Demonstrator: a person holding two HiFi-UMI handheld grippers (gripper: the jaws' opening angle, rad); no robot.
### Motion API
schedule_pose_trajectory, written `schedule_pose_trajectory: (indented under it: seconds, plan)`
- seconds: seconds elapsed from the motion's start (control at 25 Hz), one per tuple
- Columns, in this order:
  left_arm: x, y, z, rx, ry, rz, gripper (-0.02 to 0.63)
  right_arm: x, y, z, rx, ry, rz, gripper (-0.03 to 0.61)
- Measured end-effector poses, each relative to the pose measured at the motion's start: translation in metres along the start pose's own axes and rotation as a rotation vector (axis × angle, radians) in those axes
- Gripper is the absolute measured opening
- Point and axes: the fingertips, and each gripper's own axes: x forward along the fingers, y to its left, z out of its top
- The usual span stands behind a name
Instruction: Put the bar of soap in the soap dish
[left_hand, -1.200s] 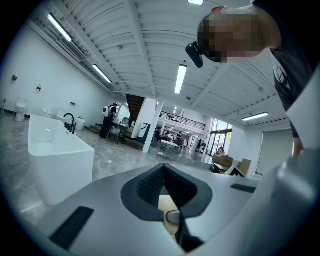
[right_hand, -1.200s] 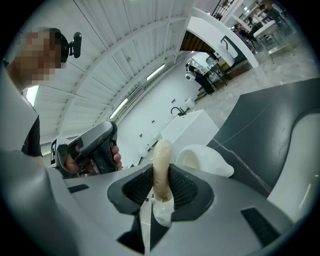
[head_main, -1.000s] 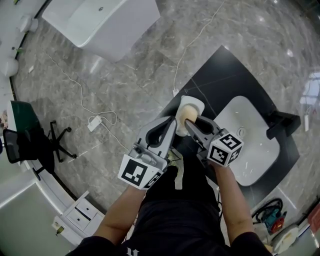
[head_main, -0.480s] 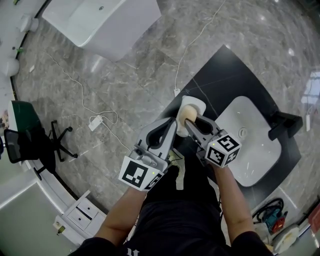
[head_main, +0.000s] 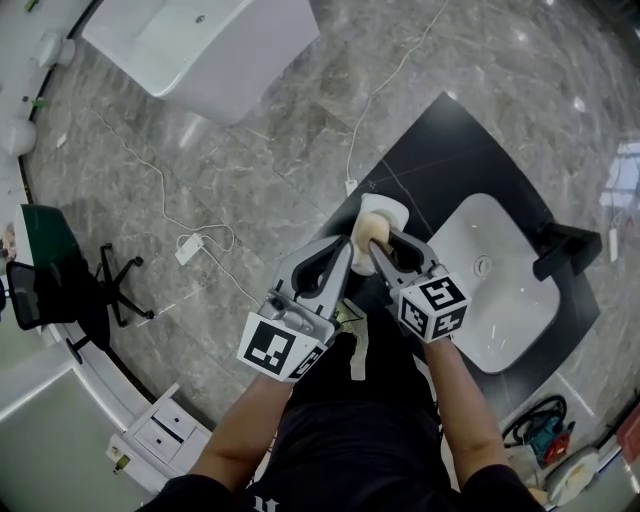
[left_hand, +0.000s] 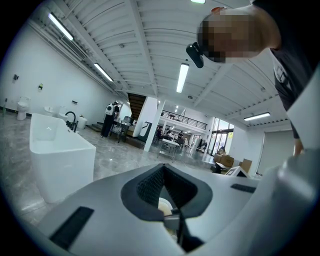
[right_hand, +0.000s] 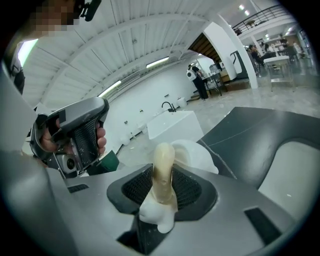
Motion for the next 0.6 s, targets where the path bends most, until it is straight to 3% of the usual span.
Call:
schedule_pose_trajectory:
  seconds: [0.6]
  plan:
    - [0.003, 0.002, 0.000, 0.003, -0.002, -0.005, 0.006, -0.021, -0.012, -0.010, 0.047, 0.084, -0.129, 0.101]
